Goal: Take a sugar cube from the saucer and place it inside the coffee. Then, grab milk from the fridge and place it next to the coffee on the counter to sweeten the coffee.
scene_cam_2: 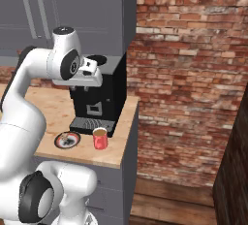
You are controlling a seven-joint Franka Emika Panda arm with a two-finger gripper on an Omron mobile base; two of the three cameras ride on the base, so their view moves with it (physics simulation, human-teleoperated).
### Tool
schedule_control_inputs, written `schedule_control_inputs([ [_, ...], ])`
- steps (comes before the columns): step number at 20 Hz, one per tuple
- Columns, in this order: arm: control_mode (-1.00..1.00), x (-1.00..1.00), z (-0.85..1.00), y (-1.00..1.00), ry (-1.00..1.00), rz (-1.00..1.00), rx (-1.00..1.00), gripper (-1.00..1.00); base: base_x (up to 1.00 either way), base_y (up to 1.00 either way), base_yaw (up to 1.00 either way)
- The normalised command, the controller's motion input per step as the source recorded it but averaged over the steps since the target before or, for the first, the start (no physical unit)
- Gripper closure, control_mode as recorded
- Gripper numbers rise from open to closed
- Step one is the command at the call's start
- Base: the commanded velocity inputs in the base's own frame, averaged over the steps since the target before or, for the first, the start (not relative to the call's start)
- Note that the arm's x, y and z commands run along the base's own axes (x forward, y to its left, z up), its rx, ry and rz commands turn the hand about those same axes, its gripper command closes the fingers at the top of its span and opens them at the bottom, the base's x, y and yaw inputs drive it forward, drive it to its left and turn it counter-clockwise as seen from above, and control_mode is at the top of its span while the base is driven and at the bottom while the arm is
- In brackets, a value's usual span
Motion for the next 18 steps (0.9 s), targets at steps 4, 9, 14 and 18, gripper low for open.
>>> schedule_control_inputs([
  [4, -1.0, -0.07, 0.0, 0.0, -0.02, 0.0, 0.0, -1.0, 0.0, 0.0, 0.0],
  [9, -1.0, -0.18, -0.18, 0.59, 0.0, 0.06, -0.01, -1.0, 0.0, 0.0, 0.0],
  [14, -1.0, -0.04, -0.37, 0.62, 0.06, 0.09, 0.0, -1.0, 0.0, 0.0, 0.0],
  [18, -1.0, 0.0, -0.61, 0.58, 0.17, 0.07, 0.0, -1.0, 0.0, 0.0, 0.0],
])
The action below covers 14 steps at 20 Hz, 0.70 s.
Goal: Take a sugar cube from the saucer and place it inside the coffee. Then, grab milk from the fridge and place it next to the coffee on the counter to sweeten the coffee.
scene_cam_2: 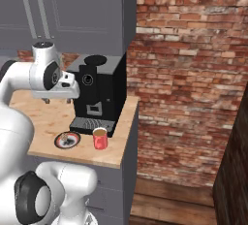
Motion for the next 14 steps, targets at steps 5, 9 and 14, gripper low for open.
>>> schedule_control_inputs([
  [5, -1.0, 0.0, -0.89, 0.42, 0.19, 0.03, -0.01, -1.0, 0.0, 0.0, 0.0],
  [9, -1.0, 0.0, -1.0, 0.28, 0.17, 0.0, -0.02, -1.0, 0.0, 0.0, 0.0],
  [14, -1.0, 0.0, -1.0, 0.06, 0.01, 0.0, 0.0, -1.0, 0.0, 0.0, 0.0],
])
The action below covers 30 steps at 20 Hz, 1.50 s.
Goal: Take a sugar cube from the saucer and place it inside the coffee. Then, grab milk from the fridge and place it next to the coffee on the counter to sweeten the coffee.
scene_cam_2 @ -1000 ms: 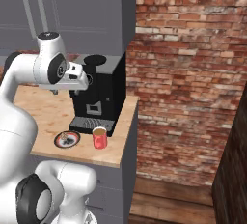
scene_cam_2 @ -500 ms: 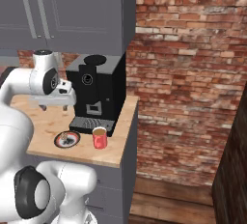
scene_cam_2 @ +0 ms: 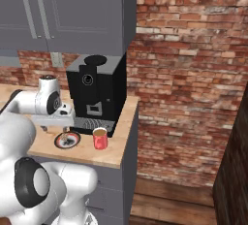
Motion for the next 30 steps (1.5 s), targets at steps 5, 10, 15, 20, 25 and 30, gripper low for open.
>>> schedule_control_inputs([
  [5, -1.0, 0.03, -0.76, 0.0, -0.02, 0.0, 0.0, -1.0, 0.0, 0.0, 0.0],
  [10, -1.0, 0.18, -0.37, 0.0, -0.03, 0.0, 0.0, -1.0, 0.0, 0.0, 0.0],
  [15, -1.0, 0.47, -0.05, 0.01, 0.0, -0.04, 0.0, -1.0, 0.0, 0.0, 0.0],
  [20, -1.0, 0.38, -0.04, 0.08, 0.0, -0.07, 0.0, -1.0, 0.0, 0.0, 0.0],
  [25, -1.0, 0.02, -0.29, 0.15, 0.0, -0.04, 0.0, -1.0, 0.0, 0.0, 0.0],
  [30, -1.0, 0.0, -0.19, 0.06, 0.0, -0.01, 0.0, -1.0, 0.0, 0.0, 0.0],
])
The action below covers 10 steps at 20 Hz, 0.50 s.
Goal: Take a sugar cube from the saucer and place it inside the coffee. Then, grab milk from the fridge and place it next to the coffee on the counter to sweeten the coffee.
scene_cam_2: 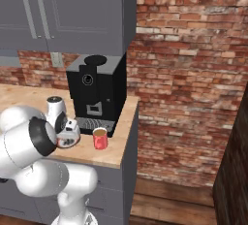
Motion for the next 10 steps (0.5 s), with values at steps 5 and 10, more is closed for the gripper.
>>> schedule_control_inputs([
  [5, -1.0, 0.31, -0.11, 0.0, -0.01, -0.01, 0.0, 1.0, 0.0, 0.0, 0.0],
  [10, -1.0, 0.19, 0.0, 0.0, 0.0, -0.01, 0.0, 1.0, 0.0, 0.0, 0.0],
])
